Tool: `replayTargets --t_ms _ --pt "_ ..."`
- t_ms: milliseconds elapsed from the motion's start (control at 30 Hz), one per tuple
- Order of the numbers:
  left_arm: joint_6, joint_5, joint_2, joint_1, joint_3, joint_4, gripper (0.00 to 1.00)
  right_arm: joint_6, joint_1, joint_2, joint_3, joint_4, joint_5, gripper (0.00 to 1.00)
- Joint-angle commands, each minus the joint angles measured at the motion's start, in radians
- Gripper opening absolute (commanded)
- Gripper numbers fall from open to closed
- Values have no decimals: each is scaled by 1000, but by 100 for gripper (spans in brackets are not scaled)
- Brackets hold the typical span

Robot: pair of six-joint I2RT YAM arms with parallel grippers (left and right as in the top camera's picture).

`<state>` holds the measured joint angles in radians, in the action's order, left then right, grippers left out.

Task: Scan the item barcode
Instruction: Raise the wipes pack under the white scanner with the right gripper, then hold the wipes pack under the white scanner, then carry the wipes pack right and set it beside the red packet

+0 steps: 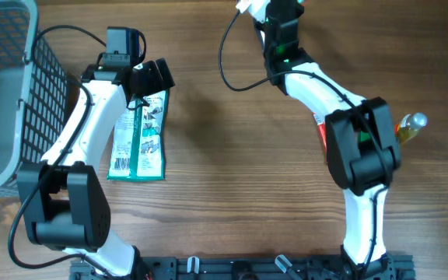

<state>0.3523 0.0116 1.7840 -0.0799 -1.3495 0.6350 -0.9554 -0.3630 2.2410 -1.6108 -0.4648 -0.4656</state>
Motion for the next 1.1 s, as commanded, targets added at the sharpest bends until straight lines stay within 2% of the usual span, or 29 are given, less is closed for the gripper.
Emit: replayTargets --t_ms 0,200,400,567,633,733,800,900,933,967,1067 --pt "-5 -10 0 3 -3 -2 100 28 5 77 -18 -29 19 4" --pt "-5 -10 0 3 -3 -2 100 93 -29 80 -18 69 22 5" --pt "-5 -10 0 3 -3 -2 100 183 -53 80 -18 283 15 4" --pt "-5 -10 0 3 -3 -2 100 203 -52 74 -18 254 -10 4" --pt "-5 -10 0 3 -3 -2 100 196 -52 31 -18 224 -72 4" --pt "-5 -10 0 3 -3 -2 100 253 -52 -115 -18 286 -62 4" --pt "-5 -10 0 3 -3 -2 100 360 -52 -239 -18 433 -6 4" --pt "-5 -10 0 3 -3 -2 100 644 -51 -408 -18 855 47 4" --pt "-5 -10 0 3 -3 -2 100 696 -49 -423 -18 954 88 4" --pt "-5 -10 0 3 -3 -2 100 801 -42 -435 -18 1155 201 4" --pt "-5 -10 0 3 -3 -2 100 1001 -16 -420 -6 1459 381 4"
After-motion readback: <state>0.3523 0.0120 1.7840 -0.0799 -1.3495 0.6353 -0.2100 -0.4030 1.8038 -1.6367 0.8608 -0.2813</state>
